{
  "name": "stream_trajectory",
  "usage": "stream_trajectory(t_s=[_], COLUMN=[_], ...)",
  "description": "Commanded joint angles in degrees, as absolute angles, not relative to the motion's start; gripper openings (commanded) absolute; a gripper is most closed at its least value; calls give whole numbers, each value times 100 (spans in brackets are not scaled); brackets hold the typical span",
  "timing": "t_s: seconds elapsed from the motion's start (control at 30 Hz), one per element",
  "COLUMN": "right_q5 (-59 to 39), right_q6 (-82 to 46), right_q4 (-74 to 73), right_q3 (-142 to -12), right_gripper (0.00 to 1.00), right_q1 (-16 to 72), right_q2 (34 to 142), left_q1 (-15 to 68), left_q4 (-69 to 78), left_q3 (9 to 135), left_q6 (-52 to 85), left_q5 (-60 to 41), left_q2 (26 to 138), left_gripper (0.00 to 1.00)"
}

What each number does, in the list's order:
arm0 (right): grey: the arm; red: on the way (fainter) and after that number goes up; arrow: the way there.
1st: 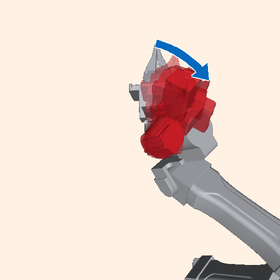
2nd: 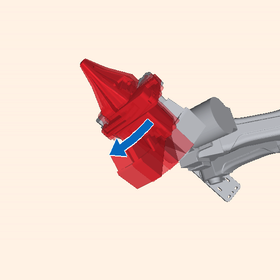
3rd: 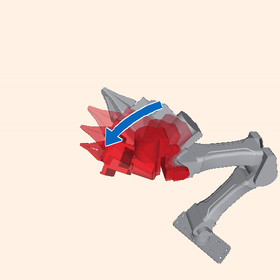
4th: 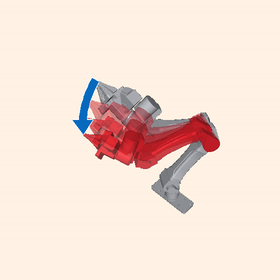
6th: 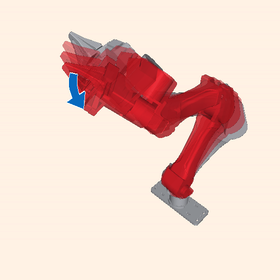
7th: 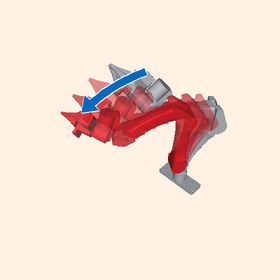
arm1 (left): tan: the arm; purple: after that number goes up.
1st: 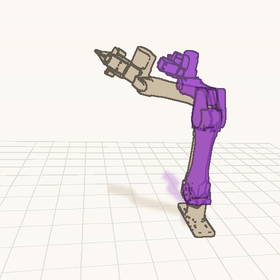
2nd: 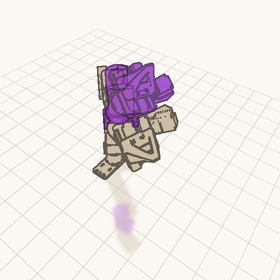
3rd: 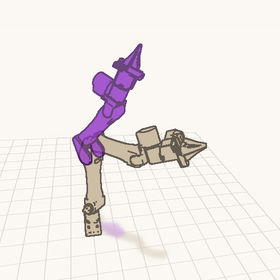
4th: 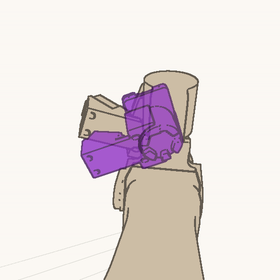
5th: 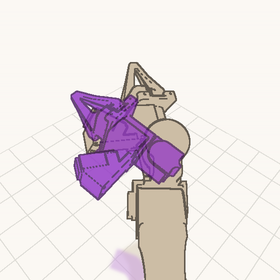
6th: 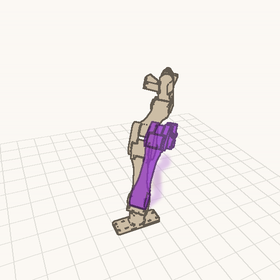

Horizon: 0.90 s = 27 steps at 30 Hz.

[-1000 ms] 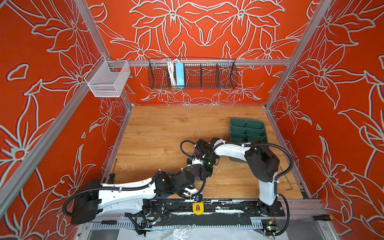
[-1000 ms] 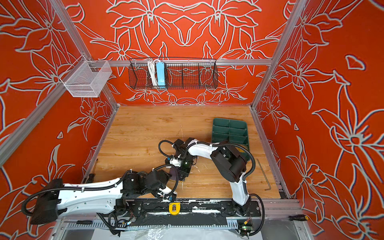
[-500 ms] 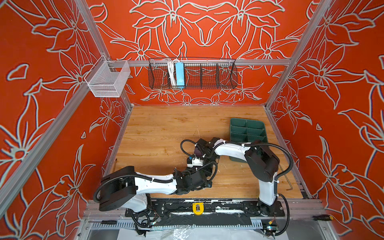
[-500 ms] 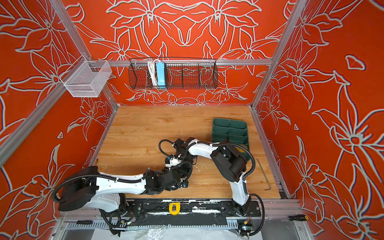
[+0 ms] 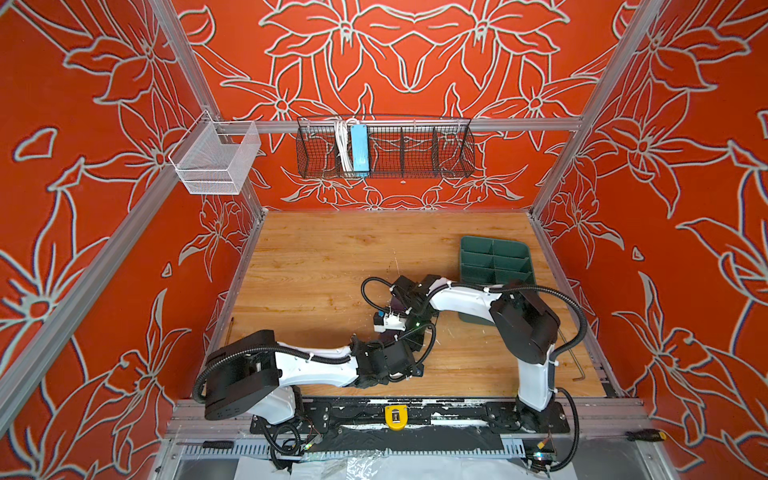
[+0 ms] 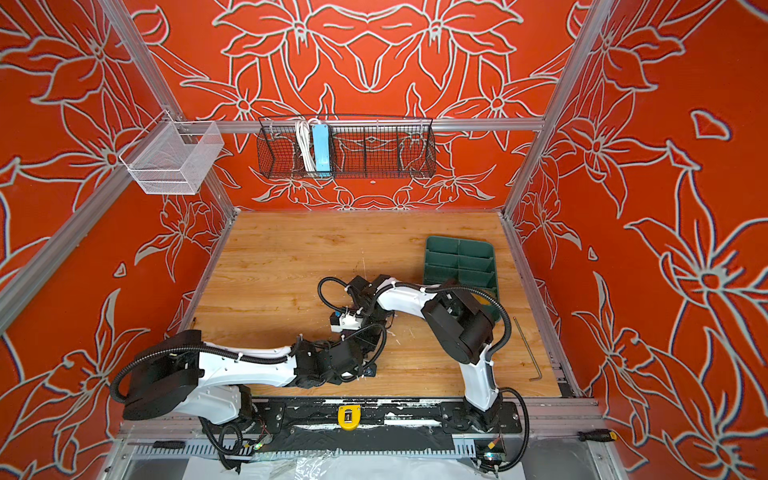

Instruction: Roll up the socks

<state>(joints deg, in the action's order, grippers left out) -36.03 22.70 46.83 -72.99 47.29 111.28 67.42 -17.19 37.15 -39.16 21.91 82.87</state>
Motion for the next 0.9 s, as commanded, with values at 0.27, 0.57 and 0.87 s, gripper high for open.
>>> stream_trajectory(t_s=[0.27,0.57,0.87], right_q5=[-2004,39,2777], right_q6=[1540,1214,1256], right_q4=[5113,3944,1165], right_q3=[-7378,-6419,-5195], right_gripper=[58,62,98], right_q1=[4582,3887,3735], right_q2=[10538,8340,5643], left_q1=[6621,6418,5596], left_q4=[-2287,-2683,-4281], left_q3=[3950,4376,5730], left_q6=[-3974,-3744,-3192], left_q5=[1514,904,-1068], left_q2=[8656,8754,9762], left_gripper=[0,0,0])
